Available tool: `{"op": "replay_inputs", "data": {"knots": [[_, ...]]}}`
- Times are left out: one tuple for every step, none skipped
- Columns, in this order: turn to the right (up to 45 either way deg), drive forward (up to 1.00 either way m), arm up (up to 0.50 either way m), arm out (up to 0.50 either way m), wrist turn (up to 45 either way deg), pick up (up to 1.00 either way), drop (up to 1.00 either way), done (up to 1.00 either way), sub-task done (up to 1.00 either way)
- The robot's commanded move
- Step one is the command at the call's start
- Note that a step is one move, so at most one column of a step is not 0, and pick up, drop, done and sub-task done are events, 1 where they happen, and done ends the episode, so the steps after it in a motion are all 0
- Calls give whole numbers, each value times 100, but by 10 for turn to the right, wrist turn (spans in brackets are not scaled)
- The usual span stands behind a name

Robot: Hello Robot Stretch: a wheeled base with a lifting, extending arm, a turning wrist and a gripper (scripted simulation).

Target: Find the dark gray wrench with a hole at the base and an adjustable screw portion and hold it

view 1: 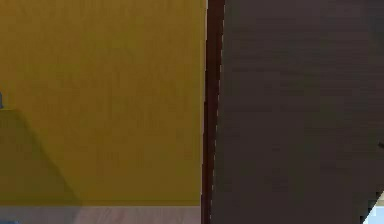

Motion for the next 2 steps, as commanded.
{"op": "replay_inputs", "data": {"knots": [[450,0,0,0,0,0,0,0,0],[420,0,0,0,0,0,0,0,0]]}}
